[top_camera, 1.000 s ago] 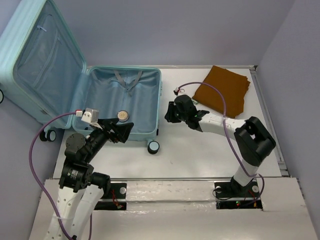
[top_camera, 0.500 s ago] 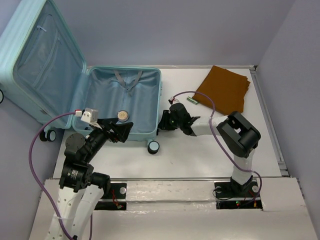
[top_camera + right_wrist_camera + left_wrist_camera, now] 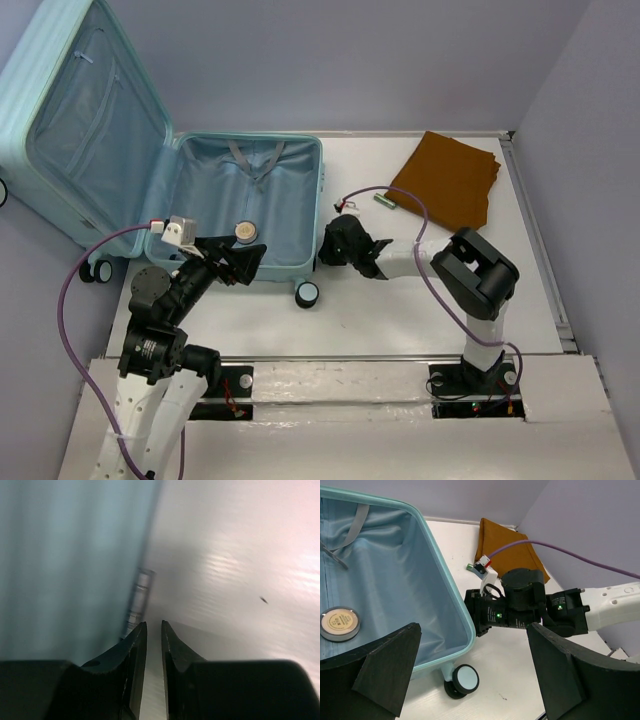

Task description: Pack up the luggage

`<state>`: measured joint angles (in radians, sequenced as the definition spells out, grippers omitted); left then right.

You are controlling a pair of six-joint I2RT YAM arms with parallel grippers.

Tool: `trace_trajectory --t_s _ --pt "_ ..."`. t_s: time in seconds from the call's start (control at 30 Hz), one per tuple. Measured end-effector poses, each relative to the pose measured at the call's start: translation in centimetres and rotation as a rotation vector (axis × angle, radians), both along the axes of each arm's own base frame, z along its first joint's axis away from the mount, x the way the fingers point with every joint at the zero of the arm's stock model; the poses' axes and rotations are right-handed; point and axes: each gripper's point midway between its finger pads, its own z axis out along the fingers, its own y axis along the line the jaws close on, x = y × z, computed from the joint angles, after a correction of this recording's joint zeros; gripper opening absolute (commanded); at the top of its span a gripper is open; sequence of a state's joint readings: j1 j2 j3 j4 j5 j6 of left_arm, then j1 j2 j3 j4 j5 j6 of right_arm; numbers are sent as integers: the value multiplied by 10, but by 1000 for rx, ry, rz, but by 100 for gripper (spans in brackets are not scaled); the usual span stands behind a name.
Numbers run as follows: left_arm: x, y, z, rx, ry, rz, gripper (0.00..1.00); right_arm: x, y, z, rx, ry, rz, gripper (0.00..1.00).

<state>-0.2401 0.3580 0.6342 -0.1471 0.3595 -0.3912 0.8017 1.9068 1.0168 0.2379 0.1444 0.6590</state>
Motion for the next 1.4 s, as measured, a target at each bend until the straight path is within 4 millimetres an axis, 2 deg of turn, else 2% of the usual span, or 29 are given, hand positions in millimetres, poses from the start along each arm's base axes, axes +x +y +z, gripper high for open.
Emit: trace_trajectory --t_s 0.1,0.2,0.27,0.33,0.37,0.43,0.5,0.57,0.63,0.67,0.73,0.77,0.83,0.9,0.97,1.07,1.17,1.27,1.4 --pt "0 0 0 0 0 0 99 -1 -15 -5 -67 -9 -56 23" --pt "0 0 0 0 0 0 99 -5 -42 -5 -174 -18 -117 25" --pt "0 0 0 0 0 0 99 -9 -56 -5 -227 -18 -132 29" --pt "0 0 0 0 0 0 99 -13 -65 -3 -261 -15 -129 38" --pt "0 0 0 0 0 0 99 -15 -67 -1 -270 -13 -117 43" --pt "0 0 0 0 0 0 99 -19 -65 4 -253 -16 -94 48" --pt "0 0 0 0 0 -1 99 -21 -56 11 -217 -21 -53 47" --pt "0 0 0 0 0 -2 99 -19 -53 16 -207 -40 -33 32" --pt "0 0 0 0 -1 -3 99 -15 -57 16 -222 -48 -5 30" --pt "0 0 0 0 0 -3 99 -10 -63 15 -224 -45 -8 30" --pt "0 -1 0 0 0 -4 99 3 -77 17 -226 -33 -11 38" --pt "-1 -1 0 0 0 -5 99 21 -95 22 -231 -28 -34 44" --pt "-1 -1 0 0 0 -6 99 53 -125 39 -267 -40 -81 50" --pt "-1 -1 0 0 -1 -7 99 88 -144 60 -291 -80 -119 55" --pt "-1 -1 0 0 -1 -7 99 114 -154 77 -343 -105 -107 55" --pt "-1 -1 0 0 -1 -7 99 145 -147 91 -402 -149 -46 56" --pt "-1 -1 0 0 -1 -7 99 158 -142 81 -488 -141 50 57" --pt "-1 -1 0 0 -1 -7 99 164 -144 55 -573 -95 125 58" --pt "-1 -1 0 0 -1 -8 99 167 -158 30 -656 -32 184 60"
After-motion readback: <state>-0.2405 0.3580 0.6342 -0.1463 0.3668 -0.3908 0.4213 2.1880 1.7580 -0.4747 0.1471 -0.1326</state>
